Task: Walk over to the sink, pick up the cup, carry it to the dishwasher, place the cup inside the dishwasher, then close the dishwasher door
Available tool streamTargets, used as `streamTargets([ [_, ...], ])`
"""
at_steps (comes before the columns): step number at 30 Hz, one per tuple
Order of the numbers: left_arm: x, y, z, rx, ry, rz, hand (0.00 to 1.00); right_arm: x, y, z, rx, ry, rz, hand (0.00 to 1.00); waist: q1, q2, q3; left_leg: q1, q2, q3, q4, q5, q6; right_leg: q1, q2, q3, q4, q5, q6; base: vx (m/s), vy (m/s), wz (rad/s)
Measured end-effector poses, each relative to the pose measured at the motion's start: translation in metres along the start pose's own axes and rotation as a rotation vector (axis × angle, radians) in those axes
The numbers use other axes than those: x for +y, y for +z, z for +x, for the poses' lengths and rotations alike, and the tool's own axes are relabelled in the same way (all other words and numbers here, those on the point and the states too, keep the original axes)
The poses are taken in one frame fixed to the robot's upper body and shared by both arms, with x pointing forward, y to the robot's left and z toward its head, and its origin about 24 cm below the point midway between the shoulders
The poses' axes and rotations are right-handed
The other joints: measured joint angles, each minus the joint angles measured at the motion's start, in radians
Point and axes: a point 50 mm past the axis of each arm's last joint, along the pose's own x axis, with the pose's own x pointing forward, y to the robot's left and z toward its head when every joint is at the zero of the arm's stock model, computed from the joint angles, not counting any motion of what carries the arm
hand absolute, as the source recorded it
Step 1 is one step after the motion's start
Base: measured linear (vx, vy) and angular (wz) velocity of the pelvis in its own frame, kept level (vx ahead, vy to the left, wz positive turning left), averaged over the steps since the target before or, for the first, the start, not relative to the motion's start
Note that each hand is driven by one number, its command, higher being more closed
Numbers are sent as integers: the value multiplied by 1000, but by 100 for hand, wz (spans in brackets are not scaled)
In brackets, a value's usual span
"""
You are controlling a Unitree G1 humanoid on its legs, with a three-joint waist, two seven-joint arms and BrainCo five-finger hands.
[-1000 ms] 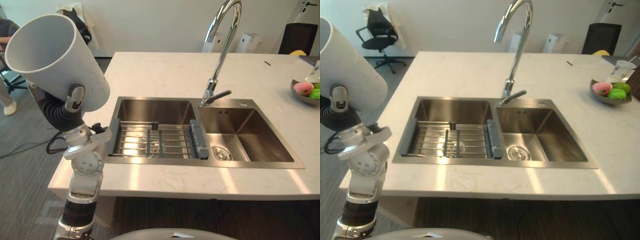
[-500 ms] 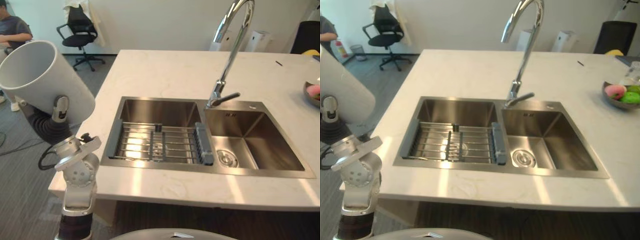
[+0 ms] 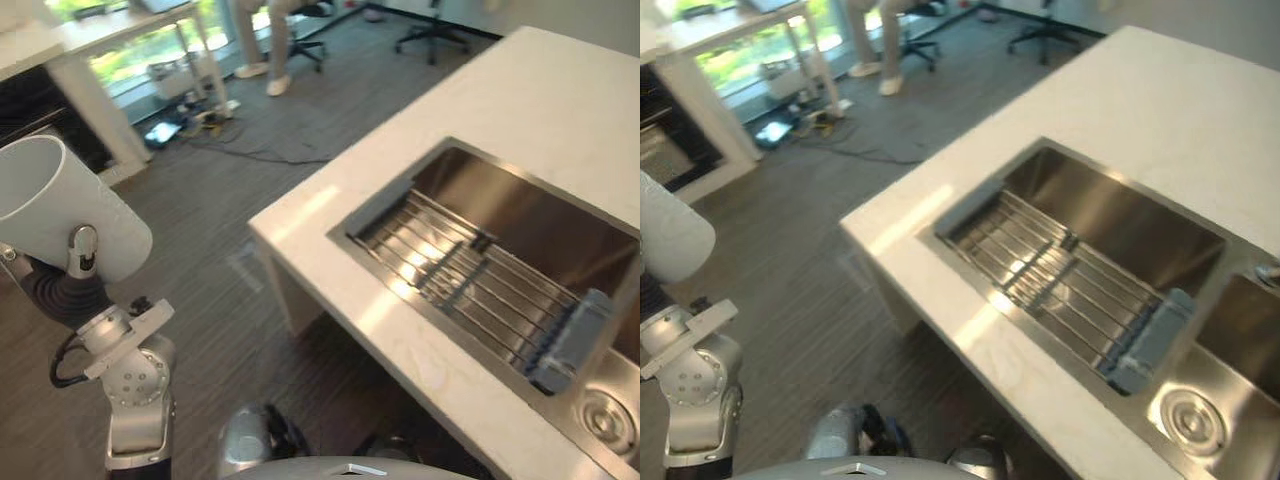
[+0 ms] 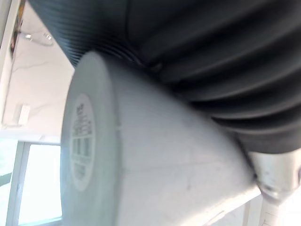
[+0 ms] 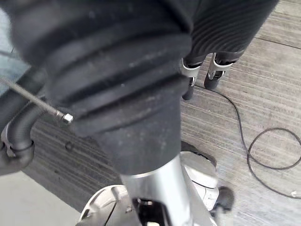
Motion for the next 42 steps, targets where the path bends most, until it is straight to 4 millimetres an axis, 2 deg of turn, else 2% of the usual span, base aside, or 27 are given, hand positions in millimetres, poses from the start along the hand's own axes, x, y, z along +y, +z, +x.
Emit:
streamTargets([
  [2, -11, 2, -1, 5, -53, -72, 100, -6, -1, -2, -8, -11, -1, 0, -32, 27, -27, 112, 85, 67, -103, 44, -5, 7, -6, -152, -12, 14, -19, -89, 25, 245],
  [4, -21, 0, -2, 25, -87, -134, 100, -10, 0, -3, -13, -22, 7, 0, -61, 41, -35, 177, 89, 113, -306, 174, -27, 21, -11, -202, 3, 17, -19, -183, 176, 244],
  [6, -28, -1, -5, 59, -122, -190, 100, -13, -9, -5, 13, -32, 6, 0, -64, 30, -49, 190, 41, 146, -426, 151, -88, 73, -32, -311, 21, 29, -20, -223, 243, 241],
  [8, -36, 0, -12, 89, -176, -247, 100, -20, -17, -8, 44, -44, 5, 0, -55, 26, -95, 223, -63, 88, -651, 183, -175, 131, -100, -419, 129, 48, 11, -231, 306, 238],
  [9, -38, 1, -14, 97, -187, -258, 100, -27, -19, -10, 49, -54, 0, 0, -54, 26, -101, 234, -90, 60, -699, 208, -177, 130, -150, -412, 214, 44, -1, -91, 207, 170],
  [10, -38, 3, -15, 99, -186, -280, 100, -35, -20, -12, 56, -39, -17, 0, -55, 40, -96, 241, -97, 12, -736, 218, -164, 99, -207, -376, 342, -17, 32, -38, 83, 86],
  [11, -37, 3, -13, 88, -181, -282, 100, -32, -13, -10, 45, -30, -28, 0, -55, 51, -91, 238, -66, -1, -738, 220, -163, 48, -169, -329, 335, -60, 68, -46, 23, 54],
  [12, -40, 2, -8, 78, -177, -295, 100, -22, -3, -5, 23, -13, -35, 0, -57, 74, -80, 236, -10, -12, -738, 232, -173, -41, -63, -252, 247, -74, 49, -63, -68, 20],
  [13, -46, -1, -7, 77, -203, -305, 100, -12, 1, -4, 4, 7, -28, 0, -60, 61, -81, 227, -2, -20, -739, 231, -174, -80, 10, -206, 102, -5, 24, -52, -138, 67],
  [14, -56, -4, -6, 84, -267, -315, 100, -1, -7, -4, 21, 33, -16, 0, -81, 3, -81, 227, -36, -79, -730, 214, -200, -107, 14, -89, 3, 200, -54, -43, -137, 111],
  [15, -64, -10, -11, 114, -318, -319, 100, 2, -14, -5, 43, 37, -5, 0, -87, -27, -92, 219, -66, -128, -723, 206, -206, -102, -25, -15, 20, 195, -56, -5, -137, 156],
  [16, -77, -17, -25, 190, -378, -348, 100, 0, -15, -5, 43, 26, 1, 0, -87, -6, -95, 178, -69, -187, -693, 204, -206, -113, -22, 190, 26, 213, -11, 1, -5, 174],
  [17, -90, -19, -37, 240, -442, -381, 100, 0, -13, -5, 29, 19, 1, 0, -86, 16, -106, 136, -88, -249, -676, 210, -198, -126, -27, 369, 32, 219, -7, 21, 51, 168],
  [19, -107, -16, -54, 295, -520, -451, 100, -9, -10, -6, 13, -16, 24, 0, -83, 47, -116, 123, -109, -364, -711, 233, -166, -161, -29, 591, 105, 187, 21, 48, 81, 175],
  [20, -113, -17, -61, 315, -557, -463, 100, -2, -15, -6, 16, -3, 54, 0, -86, 43, -121, 109, -97, -423, -716, 247, -168, -157, 39, 756, 92, 81, 103, 8, -31, 163],
  [21, -115, -19, -63, 328, -565, -461, 100, 5, -19, -7, 17, 12, 65, 0, -88, 22, -128, 95, -100, -447, -719, 256, -171, -155, 77, 813, 50, 64, 106, -64, -137, 143],
  [22, -118, -22, -63, 331, -574, -458, 100, 21, -27, -8, 30, 39, 78, 0, -83, -59, -127, 83, -135, -472, -725, 264, -186, -156, 92, 851, 5, 80, 100, -42, -128, 87],
  [23, -118, -25, -64, 352, -571, -456, 100, 27, -31, -8, 33, 50, 83, 0, -68, -88, -130, 73, -136, -466, -720, 255, -202, -148, 79, 888, -10, 53, 142, -6, -84, 55],
  [26, -125, -21, -69, 359, -601, -481, 100, 25, -26, -9, -23, 49, 80, 0, -63, -96, -126, 30, -104, -453, -651, 195, -250, -156, 95, 900, -2, 29, 173, -7, -66, -6],
  [29, -137, -9, -67, 315, -645, -533, 100, 31, -25, -11, -47, 68, 108, 0, -66, -85, -125, -36, -67, -479, -506, 108, -278, -159, 110, 884, 31, 10, 171, -31, -29, 13],
  [32, -136, 7, -57, 243, -624, -576, 100, 34, -22, -11, -48, 89, 75, 0, -48, -67, -125, -94, -22, -547, -323, -19, -308, -187, 160, 889, 139, -68, 153, -56, 22, -5],
  [33, -132, 10, -54, 228, -611, -576, 100, 41, -27, -11, -23, 110, 53, 0, -48, -107, -151, -70, -28, -556, -322, -35, -320, -186, 156, 893, 133, -86, 127, 28, 27, 6],
  [34, -134, 16, -49, 207, -585, -605, 100, 36, -25, -11, -22, 106, 23, 0, -32, -81, -125, -131, 18, -557, -3, -14, -230, -173, 184, 873, 154, -99, 113, 43, 19, 8],
  [36, -129, 18, -46, 214, -550, -624, 100, 27, -14, -10, -47, 99, -31, 0, -39, -32, -111, -214, 96, -567, 224, 45, -194, -136, 233, 841, 171, -132, 105, 108, -5, 37],
  [38, -123, 13, -45, 231, -524, -606, 100, 25, -18, -11, -37, 92, -31, 0, -42, -39, -107, -282, 117, -588, 350, 206, -195, -55, 236, 843, 122, -137, 77, 168, 7, 45],
  [40, -119, 11, -45, 229, -537, -589, 100, 22, -7, -9, -66, 93, -26, 0, -21, -50, -99, -306, 50, -530, 311, 55, -206, 4, 203, 865, 83, -148, 81, 191, 89, 11],
  [42, -117, 9, -47, 237, -554, -569, 100, 12, 9, -4, -98, 84, -104, 0, -18, -44, -98, -310, -91, -491, 2, -1, -200, 29, 175, 931, 41, -156, 90, 209, 150, -19],
])
